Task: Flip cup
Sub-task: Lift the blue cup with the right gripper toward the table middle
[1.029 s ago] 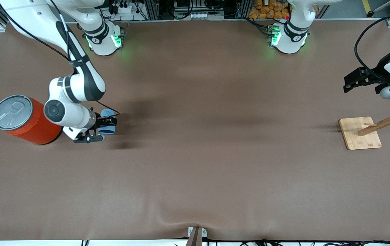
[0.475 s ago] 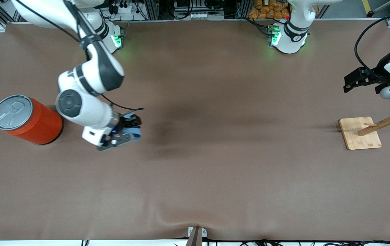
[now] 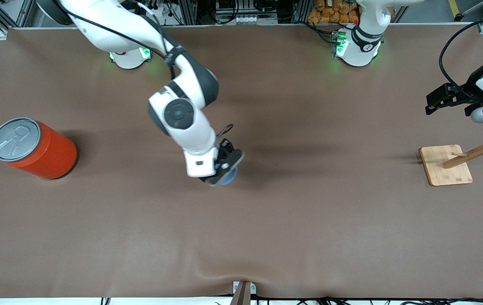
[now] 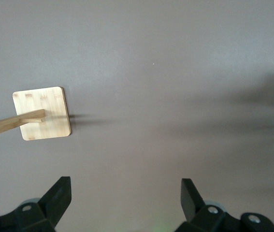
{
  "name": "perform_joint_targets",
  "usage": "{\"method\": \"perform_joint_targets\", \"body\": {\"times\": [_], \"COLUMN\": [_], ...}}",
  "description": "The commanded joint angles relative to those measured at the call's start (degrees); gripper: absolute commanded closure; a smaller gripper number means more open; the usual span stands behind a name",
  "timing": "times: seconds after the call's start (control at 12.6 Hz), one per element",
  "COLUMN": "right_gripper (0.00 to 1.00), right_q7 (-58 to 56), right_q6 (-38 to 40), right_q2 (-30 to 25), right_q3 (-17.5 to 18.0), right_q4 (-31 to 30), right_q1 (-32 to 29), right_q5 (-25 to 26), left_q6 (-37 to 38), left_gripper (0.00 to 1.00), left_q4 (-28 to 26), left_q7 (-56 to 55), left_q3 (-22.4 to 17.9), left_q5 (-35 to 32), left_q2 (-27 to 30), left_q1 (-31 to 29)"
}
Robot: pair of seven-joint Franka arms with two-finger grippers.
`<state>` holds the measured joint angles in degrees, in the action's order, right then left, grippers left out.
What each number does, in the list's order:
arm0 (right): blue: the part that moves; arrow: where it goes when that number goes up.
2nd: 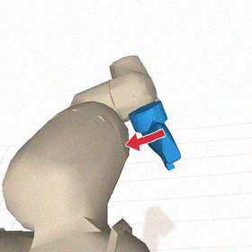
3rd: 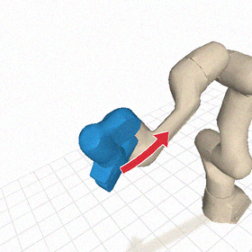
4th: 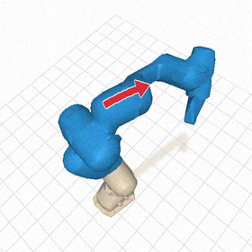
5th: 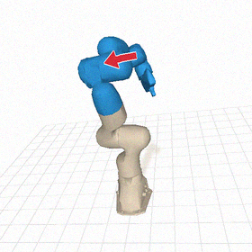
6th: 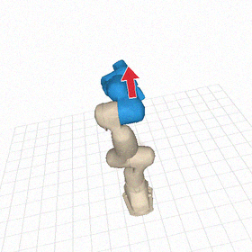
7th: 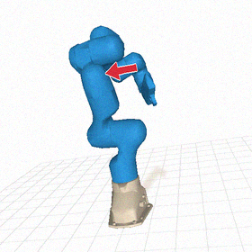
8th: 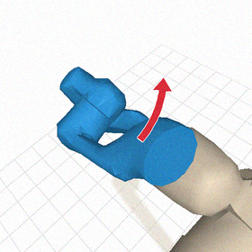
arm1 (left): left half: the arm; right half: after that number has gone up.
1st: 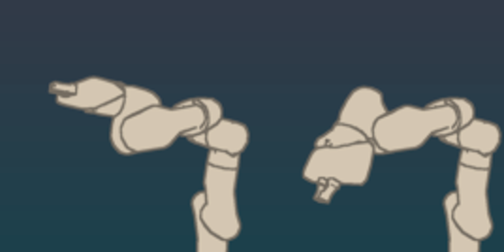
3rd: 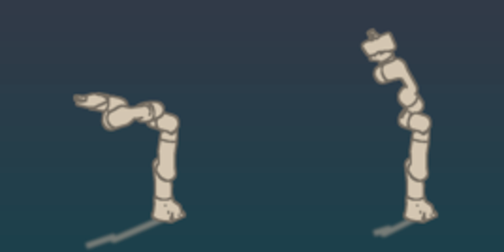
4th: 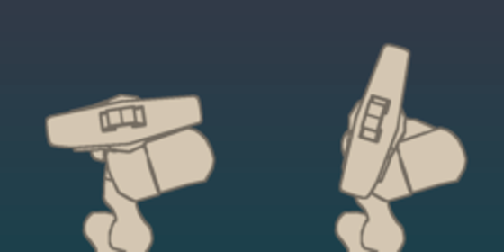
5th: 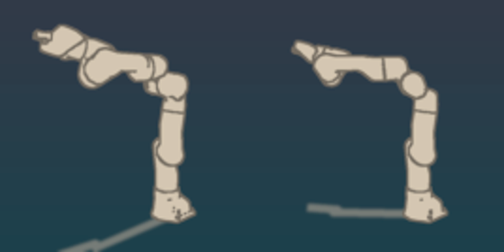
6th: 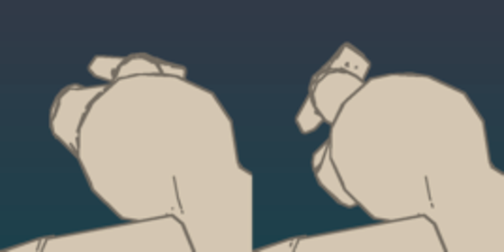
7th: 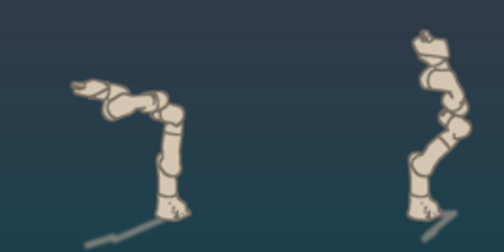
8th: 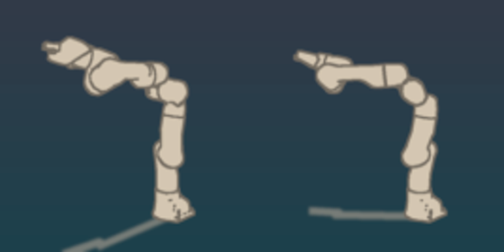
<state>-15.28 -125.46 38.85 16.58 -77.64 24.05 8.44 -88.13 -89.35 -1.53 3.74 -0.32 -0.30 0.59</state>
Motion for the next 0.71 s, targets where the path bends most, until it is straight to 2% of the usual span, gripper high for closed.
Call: {"method": "perform_joint_targets", "body": {"times": [0.0,0.08,0.24,0.4,0.63], "right_gripper": [0.94,0.94,0.94,0.95,0.95], "right_q7": [-13.2,-14.8,-15.6,-15.6,-12.3], "right_q6": [-4.7,-5.0,-4.7,-3.2,-2.9], "right_q2": [3.6,3.9,6.0,10.2,12.7], "right_q3": [-0.3,-0.6,-1.8,-2.0,-2.1], "right_q4": [3.5,3.6,3.9,7.6,9.2], "right_q1": [2.3,4.2,7.8,11.4,14.2], "right_q5": [2.8,3.1,7.6,11.8,12.8], "left_q6": [0.4,0.4,0.4,0.5,0.6], "left_gripper": [0.00,0.00,0.00,0.00,0.00], "left_q4": [0.2,0.2,0.2,0.2,0.2], "left_q7": [0.5,0.5,0.5,0.5,0.5], "left_q3": [0.2,0.2,0.2,0.2,0.2], "left_q5": [0.6,0.6,0.6,0.6,0.6], "left_q2": [0.1,0.1,0.2,0.2,0.2], "left_q1": [-0.4,-0.4,-0.4,-0.4,-0.4]}}
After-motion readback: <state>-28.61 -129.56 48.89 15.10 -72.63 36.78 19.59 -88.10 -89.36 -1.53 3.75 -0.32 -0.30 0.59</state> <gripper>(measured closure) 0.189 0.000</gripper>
